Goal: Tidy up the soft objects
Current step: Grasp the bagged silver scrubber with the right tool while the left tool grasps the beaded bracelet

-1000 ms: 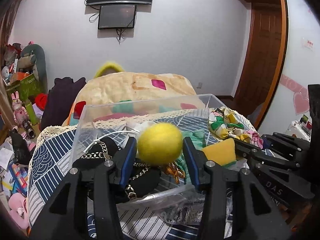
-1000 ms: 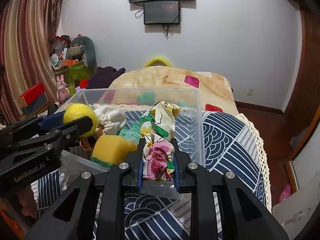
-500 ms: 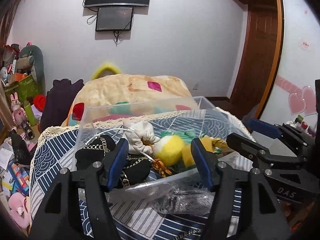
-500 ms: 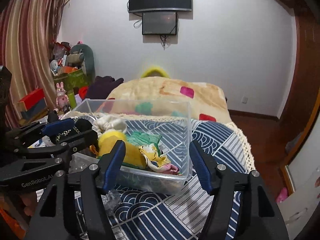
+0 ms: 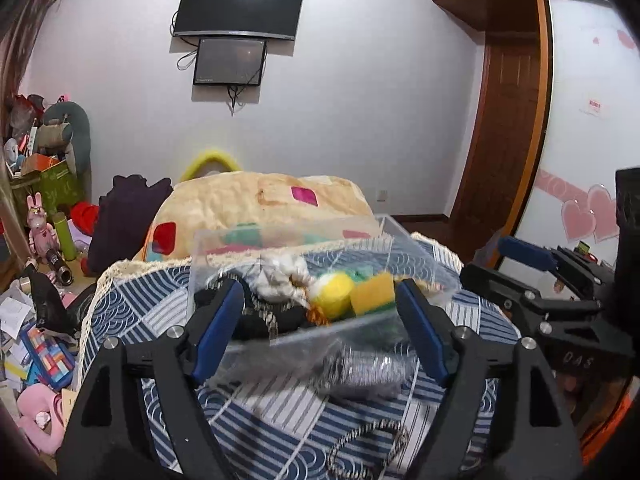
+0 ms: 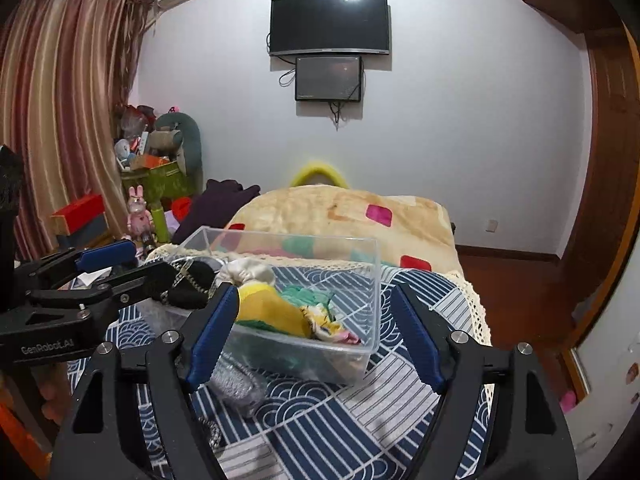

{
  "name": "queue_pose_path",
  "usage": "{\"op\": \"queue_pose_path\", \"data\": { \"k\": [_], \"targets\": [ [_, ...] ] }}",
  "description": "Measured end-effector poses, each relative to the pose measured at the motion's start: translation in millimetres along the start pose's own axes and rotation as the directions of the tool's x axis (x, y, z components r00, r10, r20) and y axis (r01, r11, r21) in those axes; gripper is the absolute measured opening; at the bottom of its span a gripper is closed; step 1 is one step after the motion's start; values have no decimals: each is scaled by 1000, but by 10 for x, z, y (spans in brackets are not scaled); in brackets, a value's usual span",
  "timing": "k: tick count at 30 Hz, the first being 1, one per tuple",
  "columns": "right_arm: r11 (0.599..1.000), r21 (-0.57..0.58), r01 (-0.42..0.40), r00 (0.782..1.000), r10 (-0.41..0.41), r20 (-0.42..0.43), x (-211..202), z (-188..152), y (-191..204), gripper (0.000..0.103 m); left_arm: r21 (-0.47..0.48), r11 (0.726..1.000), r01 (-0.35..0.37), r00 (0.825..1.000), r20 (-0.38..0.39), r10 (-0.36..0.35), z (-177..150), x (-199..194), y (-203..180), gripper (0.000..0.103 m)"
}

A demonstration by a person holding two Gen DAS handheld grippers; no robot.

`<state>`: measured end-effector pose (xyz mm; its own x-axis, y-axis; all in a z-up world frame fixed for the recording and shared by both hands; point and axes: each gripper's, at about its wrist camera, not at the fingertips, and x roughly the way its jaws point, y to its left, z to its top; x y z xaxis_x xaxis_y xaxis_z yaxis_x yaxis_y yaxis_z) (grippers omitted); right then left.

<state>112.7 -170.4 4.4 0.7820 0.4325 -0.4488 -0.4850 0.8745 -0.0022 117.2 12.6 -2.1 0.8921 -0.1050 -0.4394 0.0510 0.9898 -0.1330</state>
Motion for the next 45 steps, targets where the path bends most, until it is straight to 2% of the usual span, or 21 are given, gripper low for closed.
{"op": "queue_pose_path", "data": {
  "k": [5, 12, 13, 15, 17, 23, 25, 27, 29, 35, 37, 39, 41, 45],
  "targets": [
    [1000, -2, -21, 999, 21, -29, 11, -124, 38, 76, 0, 1000, 2, 998, -62, -2, -240, 14, 38, 80],
    [999, 2, -46, 994, 46, -95, 102, -324, 104, 76, -18, 1000, -2, 984, -178, -1, -646, 151, 110, 78],
    [999, 3, -51, 993, 51, -109, 141, -351, 121, 76, -27, 1000, 7, 981, -192, -12, -690, 163, 119, 76],
    [998, 3, -59, 990, 58, -125, 151, -407, 149, 76, -38, 999, 28, 973, -228, -36, -782, 215, 114, 64],
    [997, 1, -73, 987, 72, -144, 196, -454, 188, 76, -38, 999, 37, 968, -247, -45, -845, 245, 102, 57],
    [995, -28, -99, 978, 92, -186, 329, -541, 337, 76, -96, 990, 101, 948, -294, -125, -1031, 323, 150, 41],
    [994, -32, -107, 974, 98, -203, 398, -564, 374, 76, -90, 991, 100, 953, -278, -122, -1057, 292, 150, 38],
    [993, -30, -114, 971, 105, -214, 447, -581, 394, 76, -93, 989, 119, 951, -276, -140, -1073, 270, 140, 27],
    [992, -27, -122, 968, 113, -226, 516, -593, 412, 76, -98, 987, 125, 951, -273, -147, -1101, 248, 132, 22],
    [989, -11, -150, 957, 143, -254, 665, -582, 468, 75, -63, 992, 107, 955, -271, -120, -1152, 170, 27, 9],
    [988, -7, -155, 954, 148, -260, 684, -610, 472, 69, -58, 993, 99, 957, -268, -111, -1178, 153, 7, 9],
    [986, -9, -164, 952, 156, -263, 662, -640, 478, 52, -57, 994, 91, 958, -266, -103, -1185, 139, 1, 7],
    [985, -15, -172, 949, 162, -269, 636, -664, 478, 41, -64, 994, 84, 959, -265, -98, -1188, 120, 8, 7],
    [986, -22, -167, 955, 156, -253, 563, -669, 437, 31, -65, 996, 59, 965, -251, -74, -1168, 62, 37, 6]
  ]
}}
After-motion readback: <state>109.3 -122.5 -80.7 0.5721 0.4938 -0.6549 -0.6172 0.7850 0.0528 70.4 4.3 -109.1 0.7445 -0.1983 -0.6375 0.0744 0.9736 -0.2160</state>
